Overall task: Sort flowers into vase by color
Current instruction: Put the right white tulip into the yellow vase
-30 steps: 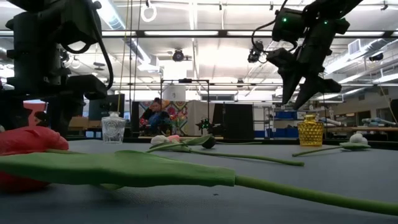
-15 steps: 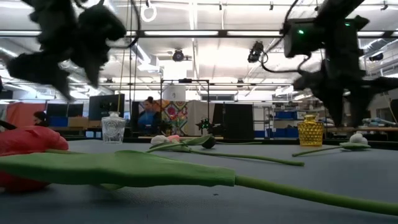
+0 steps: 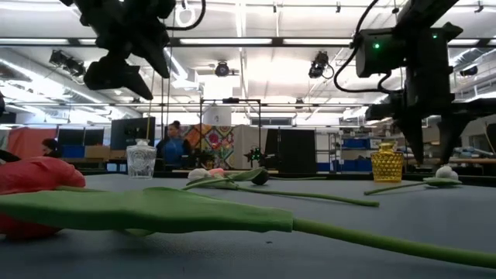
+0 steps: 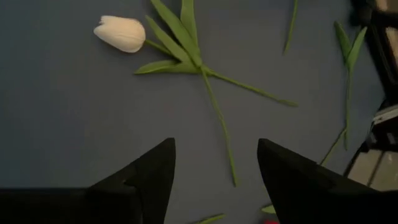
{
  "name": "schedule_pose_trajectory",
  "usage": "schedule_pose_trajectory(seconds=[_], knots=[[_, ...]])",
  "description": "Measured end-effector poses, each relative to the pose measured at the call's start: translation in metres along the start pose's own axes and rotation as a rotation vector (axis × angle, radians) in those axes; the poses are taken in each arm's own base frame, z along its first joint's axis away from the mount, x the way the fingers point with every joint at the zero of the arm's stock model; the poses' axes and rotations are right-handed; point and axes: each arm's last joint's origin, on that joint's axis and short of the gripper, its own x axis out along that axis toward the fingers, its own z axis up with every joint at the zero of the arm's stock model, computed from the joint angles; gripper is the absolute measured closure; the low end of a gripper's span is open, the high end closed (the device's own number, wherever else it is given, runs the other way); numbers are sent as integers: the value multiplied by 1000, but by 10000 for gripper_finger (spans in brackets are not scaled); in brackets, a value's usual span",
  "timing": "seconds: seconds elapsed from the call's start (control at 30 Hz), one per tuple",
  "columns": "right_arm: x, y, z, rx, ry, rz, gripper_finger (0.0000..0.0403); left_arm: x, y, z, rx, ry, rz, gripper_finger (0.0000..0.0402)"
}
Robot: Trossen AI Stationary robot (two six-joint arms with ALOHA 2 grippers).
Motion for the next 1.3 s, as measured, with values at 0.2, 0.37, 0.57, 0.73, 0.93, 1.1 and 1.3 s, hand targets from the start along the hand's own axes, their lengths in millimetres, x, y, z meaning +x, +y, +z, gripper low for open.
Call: schedule_pose_trajectory(seconds=[0.2, 0.37, 0.57, 0.73, 0.93, 1.1, 1.3], knots=[[24, -1, 7, 133, -15, -6, 245, -5, -1, 0, 46, -16, -25, 169], [40, -2, 8, 242, -34, 50, 253, -8, -3, 2, 54, -51, -48, 169], [45, -5, 9, 215, -65, 25, 316, -16, -4, 5, 125, -97, -89, 169], [45, -5, 9, 173, -99, 25, 390, -30, -1, 11, 217, -226, -66, 169], [32, 6, 7, 123, -168, 136, 391, -53, -8, 19, 375, -380, -190, 169], [1, 30, -6, 26, -251, 368, 396, -65, -11, 27, 503, -502, -234, 168], [-45, 61, -22, -231, -445, 626, 396, -67, 0, 42, 474, -486, -258, 168]])
